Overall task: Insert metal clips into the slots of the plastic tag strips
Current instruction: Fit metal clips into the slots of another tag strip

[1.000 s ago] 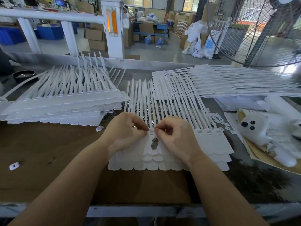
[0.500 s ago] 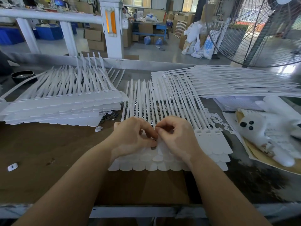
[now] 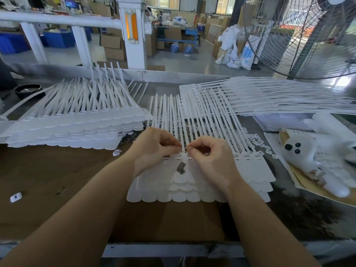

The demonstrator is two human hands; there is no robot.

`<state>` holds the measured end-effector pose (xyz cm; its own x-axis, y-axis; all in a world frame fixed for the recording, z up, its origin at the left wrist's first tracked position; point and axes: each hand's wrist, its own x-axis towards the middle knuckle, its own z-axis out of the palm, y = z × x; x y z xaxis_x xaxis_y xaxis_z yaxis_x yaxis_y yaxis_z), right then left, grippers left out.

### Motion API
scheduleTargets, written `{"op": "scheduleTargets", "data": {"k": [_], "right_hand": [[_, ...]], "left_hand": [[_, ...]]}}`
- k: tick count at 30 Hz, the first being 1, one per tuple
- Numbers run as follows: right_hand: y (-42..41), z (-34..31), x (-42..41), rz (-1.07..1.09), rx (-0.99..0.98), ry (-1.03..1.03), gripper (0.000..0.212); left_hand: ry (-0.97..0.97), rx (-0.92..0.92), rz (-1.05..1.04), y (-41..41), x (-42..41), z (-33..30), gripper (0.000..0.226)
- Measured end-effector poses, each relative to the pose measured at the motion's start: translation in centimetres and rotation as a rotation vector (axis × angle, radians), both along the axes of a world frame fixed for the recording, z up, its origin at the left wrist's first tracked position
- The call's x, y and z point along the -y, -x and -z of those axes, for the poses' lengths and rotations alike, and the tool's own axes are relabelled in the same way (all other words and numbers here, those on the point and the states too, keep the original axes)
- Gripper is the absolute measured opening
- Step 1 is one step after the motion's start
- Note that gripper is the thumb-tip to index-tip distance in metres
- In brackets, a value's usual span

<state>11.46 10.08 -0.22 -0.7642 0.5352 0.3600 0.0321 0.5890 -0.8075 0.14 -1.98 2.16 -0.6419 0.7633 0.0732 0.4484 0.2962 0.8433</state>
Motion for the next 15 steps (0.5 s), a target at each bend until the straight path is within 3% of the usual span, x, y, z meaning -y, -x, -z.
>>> {"op": "scheduleTargets", "data": {"k": [15], "right_hand": [[-0.02, 0.09, -0.07, -0.005, 0.015, 0.004, 0.007]], "left_hand": [[0.196, 0.009, -0.017, 0.20, -1.03, -0.14, 0.011]]}}
